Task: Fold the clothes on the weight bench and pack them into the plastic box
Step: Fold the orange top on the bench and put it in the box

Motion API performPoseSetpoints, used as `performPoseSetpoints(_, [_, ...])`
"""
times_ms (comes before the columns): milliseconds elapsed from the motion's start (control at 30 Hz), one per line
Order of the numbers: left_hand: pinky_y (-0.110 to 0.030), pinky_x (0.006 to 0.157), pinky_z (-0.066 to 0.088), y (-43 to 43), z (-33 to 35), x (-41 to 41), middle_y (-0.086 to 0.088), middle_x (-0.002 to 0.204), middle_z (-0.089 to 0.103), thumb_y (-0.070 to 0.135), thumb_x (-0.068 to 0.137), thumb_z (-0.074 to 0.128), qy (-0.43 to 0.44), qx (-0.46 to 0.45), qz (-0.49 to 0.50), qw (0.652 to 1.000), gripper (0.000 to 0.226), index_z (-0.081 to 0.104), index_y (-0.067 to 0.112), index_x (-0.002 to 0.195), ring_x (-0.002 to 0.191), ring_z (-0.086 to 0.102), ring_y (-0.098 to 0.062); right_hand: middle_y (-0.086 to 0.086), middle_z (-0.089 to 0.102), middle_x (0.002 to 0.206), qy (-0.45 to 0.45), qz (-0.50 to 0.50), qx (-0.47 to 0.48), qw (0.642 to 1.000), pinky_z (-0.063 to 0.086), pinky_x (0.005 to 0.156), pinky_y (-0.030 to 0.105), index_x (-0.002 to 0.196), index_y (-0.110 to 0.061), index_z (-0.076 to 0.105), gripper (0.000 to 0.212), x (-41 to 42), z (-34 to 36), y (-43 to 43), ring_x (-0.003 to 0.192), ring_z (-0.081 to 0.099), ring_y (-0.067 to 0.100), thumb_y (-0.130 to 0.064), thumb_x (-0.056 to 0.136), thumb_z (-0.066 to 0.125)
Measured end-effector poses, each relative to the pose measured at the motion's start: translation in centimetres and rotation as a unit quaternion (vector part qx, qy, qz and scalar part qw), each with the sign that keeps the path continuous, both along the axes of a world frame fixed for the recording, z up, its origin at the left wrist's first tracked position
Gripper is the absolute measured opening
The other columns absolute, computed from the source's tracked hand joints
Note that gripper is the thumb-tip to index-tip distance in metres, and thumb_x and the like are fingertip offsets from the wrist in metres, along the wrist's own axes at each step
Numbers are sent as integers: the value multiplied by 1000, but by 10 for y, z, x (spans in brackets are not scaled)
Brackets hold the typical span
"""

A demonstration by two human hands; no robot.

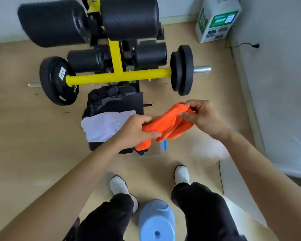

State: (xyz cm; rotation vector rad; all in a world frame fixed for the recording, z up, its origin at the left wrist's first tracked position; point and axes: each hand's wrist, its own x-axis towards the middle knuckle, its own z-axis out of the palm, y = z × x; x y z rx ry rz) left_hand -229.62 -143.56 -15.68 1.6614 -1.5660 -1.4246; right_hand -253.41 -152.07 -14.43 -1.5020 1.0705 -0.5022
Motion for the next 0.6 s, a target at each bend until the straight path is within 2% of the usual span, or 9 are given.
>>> performPoseSetpoints(67, [-27,55,43,11,-46,-2,8,60,56,30,81,80,-38,18,-7,999,21,67,15,76,53,50,-4,-15,62,64,11,-23,2,1000,44,60,17,75,-15,66,20,-13,-38,2,60,52,2,-1,88,69])
performPoseSetpoints(167, [-32,47,51,26,-99,-5,7,57,66,21,89,75,-12,38,17,999,23,61,11,73,48,63,-12,-16,61,62,31,-73,-14,997,42,59,17,80,-6,65,10,-25,-97,5,59,50,1,0,88,67])
performPoseSetpoints(267, [-21,51,43,38,-140,-3,13,55,62,17,91,71,-32,-34,32,998,22,60,15,72,48,55,-6,-25,58,55,66,-93,-42,993,40,56,14,82,-3,64,7,-27,-164,12,53,47,-2,-1,87,68])
performPoseSetpoints(333, [-28,58,47,38,-163,-2,6,66,67,22,89,73,-28,-81,40,996,13,67,12,83,58,57,-4,-23,58,55,84,-77,-53,992,39,55,14,81,-5,63,11,-25,-206,16,52,45,-1,-6,88,70])
performPoseSetpoints(400, [-39,73,52,34,-182,-4,-7,81,73,30,86,71,-18,-126,41,991,24,70,8,93,72,65,-17,-14,55,59,112,-37,-63,991,37,54,16,80,-4,63,15,-22,-241,18,53,43,2,-13,87,73])
performPoseSetpoints(467, [-50,80,53,28,-196,-9,-17,88,73,33,85,70,-1,-172,30,985,30,70,5,95,80,68,-28,-3,52,64,155,18,-86,984,33,51,12,81,-2,65,21,-22,-266,20,53,41,3,-20,86,75])
performPoseSetpoints(533, [-54,80,54,25,-207,-15,-16,88,74,29,85,71,-10,-208,7,978,24,71,7,93,80,69,-22,1,59,74,200,62,-131,969,37,56,8,89,-6,70,23,-24,-281,24,59,46,1,-27,84,78])
performPoseSetpoints(600, [-54,79,54,24,-216,-19,-12,86,75,27,84,70,-54,-248,-27,967,19,72,10,92,81,71,-27,-5,65,92,187,76,-164,966,40,66,3,100,-14,74,26,-26,-287,31,74,55,-5,-31,81,79])
